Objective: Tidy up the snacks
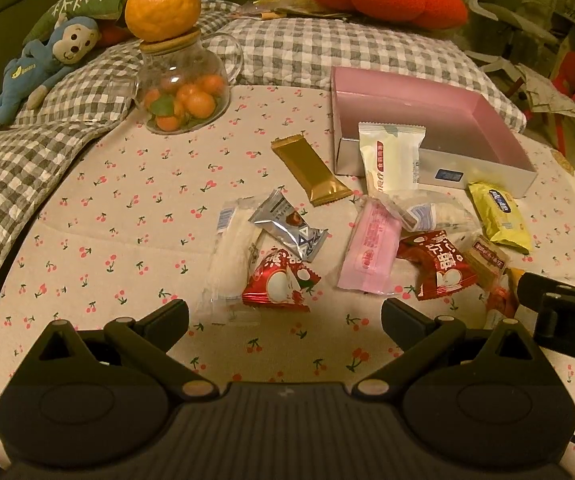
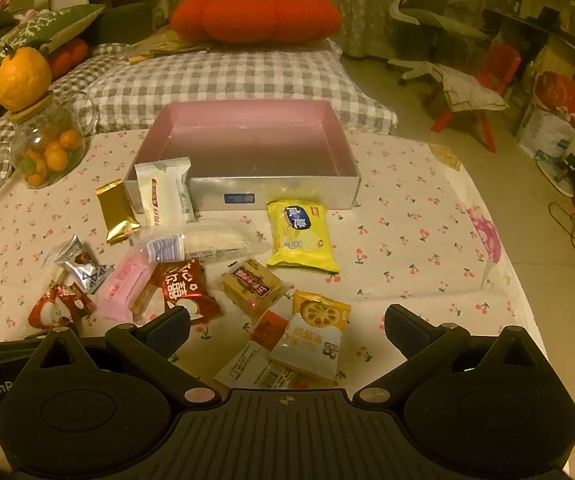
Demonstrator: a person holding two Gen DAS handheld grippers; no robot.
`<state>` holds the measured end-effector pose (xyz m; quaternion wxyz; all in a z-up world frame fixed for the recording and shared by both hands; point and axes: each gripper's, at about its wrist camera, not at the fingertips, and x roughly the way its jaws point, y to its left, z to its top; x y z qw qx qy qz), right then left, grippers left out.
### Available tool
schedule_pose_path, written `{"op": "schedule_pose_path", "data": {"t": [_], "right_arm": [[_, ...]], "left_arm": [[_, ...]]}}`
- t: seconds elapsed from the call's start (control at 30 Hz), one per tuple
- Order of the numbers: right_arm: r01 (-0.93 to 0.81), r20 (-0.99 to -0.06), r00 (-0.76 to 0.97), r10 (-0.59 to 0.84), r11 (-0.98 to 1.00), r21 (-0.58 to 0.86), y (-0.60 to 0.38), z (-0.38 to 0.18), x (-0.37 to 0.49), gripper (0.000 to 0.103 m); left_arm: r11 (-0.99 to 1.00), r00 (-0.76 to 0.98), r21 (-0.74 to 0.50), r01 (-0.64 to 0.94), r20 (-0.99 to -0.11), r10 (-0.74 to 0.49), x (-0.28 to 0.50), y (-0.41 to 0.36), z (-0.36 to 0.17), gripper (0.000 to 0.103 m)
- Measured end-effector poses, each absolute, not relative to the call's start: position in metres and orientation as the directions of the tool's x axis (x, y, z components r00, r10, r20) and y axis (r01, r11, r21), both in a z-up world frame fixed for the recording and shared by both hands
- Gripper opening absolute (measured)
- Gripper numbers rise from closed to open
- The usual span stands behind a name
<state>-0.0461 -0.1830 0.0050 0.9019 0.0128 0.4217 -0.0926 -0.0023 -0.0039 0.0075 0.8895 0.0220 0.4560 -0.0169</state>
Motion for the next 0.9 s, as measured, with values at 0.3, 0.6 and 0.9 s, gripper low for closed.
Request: {"op": "schedule_pose_path", "data": {"t": [0.3, 0.6, 0.9], "right_arm": [[0.165, -0.769, 0.623, -0.143, 0.985, -0.05, -0.1809, 0.0048, -0.0468, 0.103], [0.163, -0.771, 0.622, -0.136, 0.986, -0.042, -0.1803, 0.0048, -0.0476, 0.103], [0.156, -0.774, 0.618, -0.134, 0.987, -0.046, -0.1779, 0.0033, -0.0474, 0.103]], "left_arm": [[0.998, 0.584, 0.032, 0.057, -0.812, -0.007, -0.0038, -0.0053, 0.007, 0.103], [0.998, 0.583, 0.032, 0.056, -0.812, -0.007, -0.0045, -0.0055, 0.0069, 0.103], [0.998, 0.58, 0.03, 0.057, -0.814, -0.008, -0.0042, -0.0048, 0.0073, 0.103]]}}
